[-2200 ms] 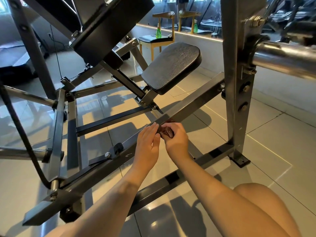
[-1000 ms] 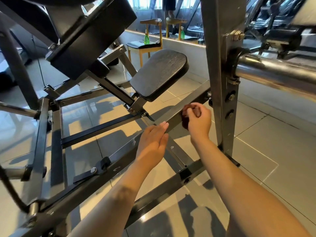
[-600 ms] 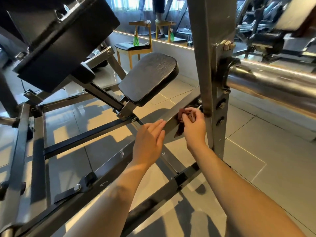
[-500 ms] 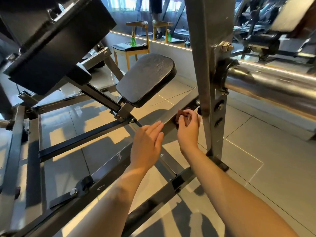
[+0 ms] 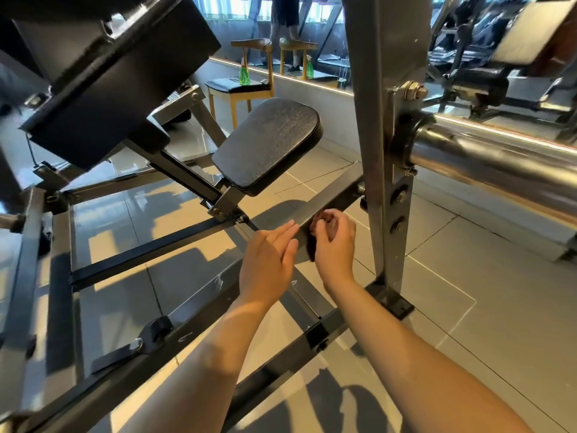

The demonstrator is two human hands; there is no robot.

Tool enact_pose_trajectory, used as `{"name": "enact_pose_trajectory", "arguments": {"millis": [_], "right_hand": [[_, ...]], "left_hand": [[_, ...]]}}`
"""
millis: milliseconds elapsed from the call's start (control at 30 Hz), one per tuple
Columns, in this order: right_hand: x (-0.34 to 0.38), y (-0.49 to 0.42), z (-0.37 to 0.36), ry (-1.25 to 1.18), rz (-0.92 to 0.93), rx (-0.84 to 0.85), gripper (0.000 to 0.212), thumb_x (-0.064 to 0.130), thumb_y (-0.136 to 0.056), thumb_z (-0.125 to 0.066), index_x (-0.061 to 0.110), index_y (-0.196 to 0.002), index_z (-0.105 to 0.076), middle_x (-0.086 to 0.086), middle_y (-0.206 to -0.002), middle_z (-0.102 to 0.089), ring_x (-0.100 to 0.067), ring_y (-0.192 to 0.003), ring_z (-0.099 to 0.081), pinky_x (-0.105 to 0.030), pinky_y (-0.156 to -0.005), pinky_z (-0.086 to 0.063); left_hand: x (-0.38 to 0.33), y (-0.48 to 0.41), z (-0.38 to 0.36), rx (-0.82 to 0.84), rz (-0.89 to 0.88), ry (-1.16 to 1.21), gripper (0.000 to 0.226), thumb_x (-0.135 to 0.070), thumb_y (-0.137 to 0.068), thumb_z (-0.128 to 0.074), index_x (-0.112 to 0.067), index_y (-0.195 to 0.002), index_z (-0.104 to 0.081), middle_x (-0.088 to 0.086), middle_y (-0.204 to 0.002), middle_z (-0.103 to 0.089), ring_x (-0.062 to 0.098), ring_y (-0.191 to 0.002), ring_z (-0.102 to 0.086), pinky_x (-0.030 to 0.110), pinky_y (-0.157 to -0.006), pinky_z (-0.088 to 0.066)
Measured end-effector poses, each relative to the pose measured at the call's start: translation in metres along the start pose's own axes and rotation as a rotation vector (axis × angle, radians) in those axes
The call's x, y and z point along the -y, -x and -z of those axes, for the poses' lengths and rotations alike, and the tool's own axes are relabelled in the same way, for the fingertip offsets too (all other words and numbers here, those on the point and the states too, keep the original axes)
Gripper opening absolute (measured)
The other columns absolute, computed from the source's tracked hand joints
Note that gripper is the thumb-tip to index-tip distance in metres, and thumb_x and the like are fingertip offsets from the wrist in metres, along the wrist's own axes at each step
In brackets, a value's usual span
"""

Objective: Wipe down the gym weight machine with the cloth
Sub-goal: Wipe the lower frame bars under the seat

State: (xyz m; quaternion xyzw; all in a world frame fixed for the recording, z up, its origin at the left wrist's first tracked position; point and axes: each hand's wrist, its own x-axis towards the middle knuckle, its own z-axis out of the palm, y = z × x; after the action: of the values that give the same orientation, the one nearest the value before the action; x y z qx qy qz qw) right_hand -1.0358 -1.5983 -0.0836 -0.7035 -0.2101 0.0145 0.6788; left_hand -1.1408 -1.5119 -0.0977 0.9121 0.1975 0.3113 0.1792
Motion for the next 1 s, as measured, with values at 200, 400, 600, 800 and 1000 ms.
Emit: {"name": "enact_pose_trajectory", "arguments": {"millis": [200, 400, 600, 800, 1000], "right_hand": [[-0.012, 0.049, -0.003, 0.131, 0.046, 0.235, 0.017, 0.018, -0.1, -0.061, 0.027, -0.114, -0.067, 0.002, -0.116, -0.06, -0.004, -0.103, -0.056, -0.025, -0.094, -0.053], [0.011, 0.062, 0.012, -0.185, -0.164, 0.335, 0.019, 0.032, -0.105, -0.053, 0.03, -0.123, -0.06, -0.004, -0.125, -0.062, -0.021, -0.117, -0.061, -0.036, -0.097, -0.056], [0.019, 0.106, -0.005, -0.419, -0.371, 0.569, 0.035, 0.044, -0.108, -0.037, 0.025, -0.129, -0.058, -0.012, -0.123, -0.065, -0.028, -0.117, -0.063, -0.042, -0.098, -0.056], [0.022, 0.119, -0.02, -0.183, -0.155, 0.722, 0.028, 0.023, -0.106, -0.048, 0.038, -0.123, -0.064, 0.007, -0.118, -0.069, -0.014, -0.113, -0.065, -0.029, -0.094, -0.056], [0.016, 0.097, -0.038, 0.208, 0.231, 0.562, 0.033, 0.025, -0.105, -0.051, 0.023, -0.137, -0.06, 0.003, -0.143, -0.05, -0.014, -0.132, -0.046, -0.027, -0.106, -0.046]], "left_hand": [[-0.005, 0.017, 0.021, 0.124, 0.13, 0.234, 0.042, -0.032, -0.108, -0.04, -0.025, -0.149, -0.048, -0.008, -0.147, -0.05, 0.002, -0.131, -0.043, 0.015, -0.109, -0.034], [-0.013, 0.071, 0.024, 0.029, 0.29, 0.351, 0.039, -0.033, -0.108, -0.039, -0.034, -0.147, -0.045, -0.01, -0.14, -0.049, 0.004, -0.125, -0.042, 0.018, -0.102, -0.034], [-0.028, 0.09, 0.036, -0.071, 0.459, 0.672, 0.04, -0.029, -0.109, -0.041, -0.044, -0.146, -0.035, -0.009, -0.143, -0.045, 0.007, -0.126, -0.049, 0.012, -0.089, -0.045], [-0.007, 0.116, 0.067, -0.304, 0.488, 0.456, 0.03, -0.016, -0.103, -0.055, -0.029, -0.13, -0.059, -0.009, -0.124, -0.057, -0.013, -0.105, -0.052, 0.003, -0.084, -0.045], [0.028, 0.107, 0.082, -0.254, 0.395, 0.059, 0.035, -0.023, -0.106, -0.047, -0.029, -0.141, -0.051, -0.002, -0.142, -0.047, 0.011, -0.127, -0.044, 0.018, -0.103, -0.042]]}}
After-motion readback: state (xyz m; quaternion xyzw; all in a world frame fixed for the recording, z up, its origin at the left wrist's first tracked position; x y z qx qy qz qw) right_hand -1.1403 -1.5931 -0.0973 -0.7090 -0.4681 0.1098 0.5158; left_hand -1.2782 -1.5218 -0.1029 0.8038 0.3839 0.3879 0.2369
